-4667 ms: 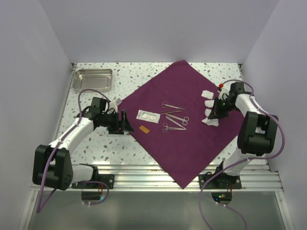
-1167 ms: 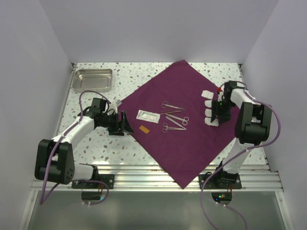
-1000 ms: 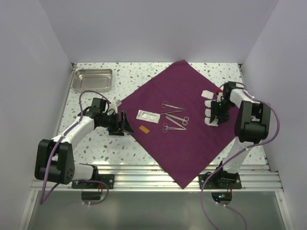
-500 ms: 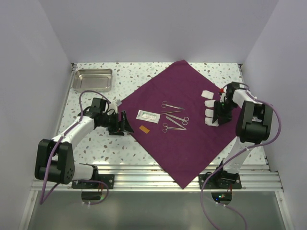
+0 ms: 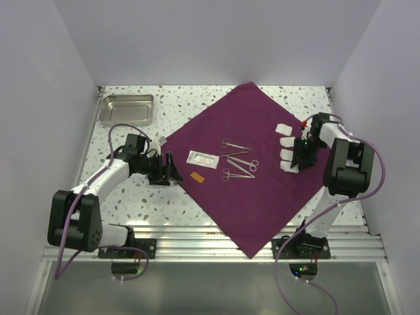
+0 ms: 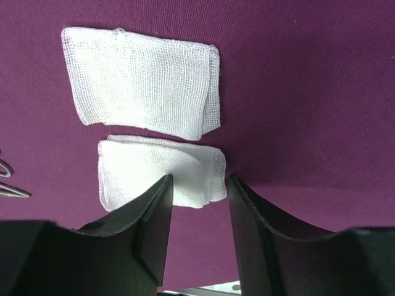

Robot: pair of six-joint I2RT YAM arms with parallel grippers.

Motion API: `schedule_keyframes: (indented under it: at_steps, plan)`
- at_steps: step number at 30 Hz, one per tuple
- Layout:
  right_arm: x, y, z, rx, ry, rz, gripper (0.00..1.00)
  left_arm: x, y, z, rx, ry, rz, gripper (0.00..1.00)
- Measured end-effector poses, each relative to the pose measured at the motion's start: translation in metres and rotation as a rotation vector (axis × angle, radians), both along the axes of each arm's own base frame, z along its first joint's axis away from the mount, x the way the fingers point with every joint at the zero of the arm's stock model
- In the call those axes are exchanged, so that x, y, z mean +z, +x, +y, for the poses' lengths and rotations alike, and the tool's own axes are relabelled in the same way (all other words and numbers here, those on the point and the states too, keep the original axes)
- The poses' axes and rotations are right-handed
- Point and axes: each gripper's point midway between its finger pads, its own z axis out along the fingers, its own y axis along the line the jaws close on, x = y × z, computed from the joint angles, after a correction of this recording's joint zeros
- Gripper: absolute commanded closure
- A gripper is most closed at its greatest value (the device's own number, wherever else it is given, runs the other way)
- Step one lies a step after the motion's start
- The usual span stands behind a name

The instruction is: Prepare the surgical pack

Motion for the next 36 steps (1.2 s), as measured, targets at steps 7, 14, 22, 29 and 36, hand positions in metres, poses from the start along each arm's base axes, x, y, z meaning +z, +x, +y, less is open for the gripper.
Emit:
schedule_keyframes:
  at_steps: [7,14,22,29,36]
  plan:
    - [-0.001,0.001,0.001,-0.002,0.007,-0.001,0.80,0.000,0.000,0.000,0.000,0.000,0.000,0.23]
    - [0.001,0.000,0.004,-0.026,0.022,0.001,0.96,0.000,0.001,0.000,-0.001,-0.003,-0.004,0.23]
    - [0.015,-0.003,0.004,-0.040,0.014,-0.009,1.00,0.000,0.002,-0.003,-0.008,-0.017,-0.003,0.23]
    - [0.040,-0.002,0.021,-0.013,0.027,-0.041,1.00,0.001,0.002,-0.004,-0.011,-0.024,-0.006,0.23]
    - [0.073,0.017,0.046,0.054,0.066,-0.128,1.00,0.001,0.003,-0.004,-0.012,-0.026,-0.007,0.23]
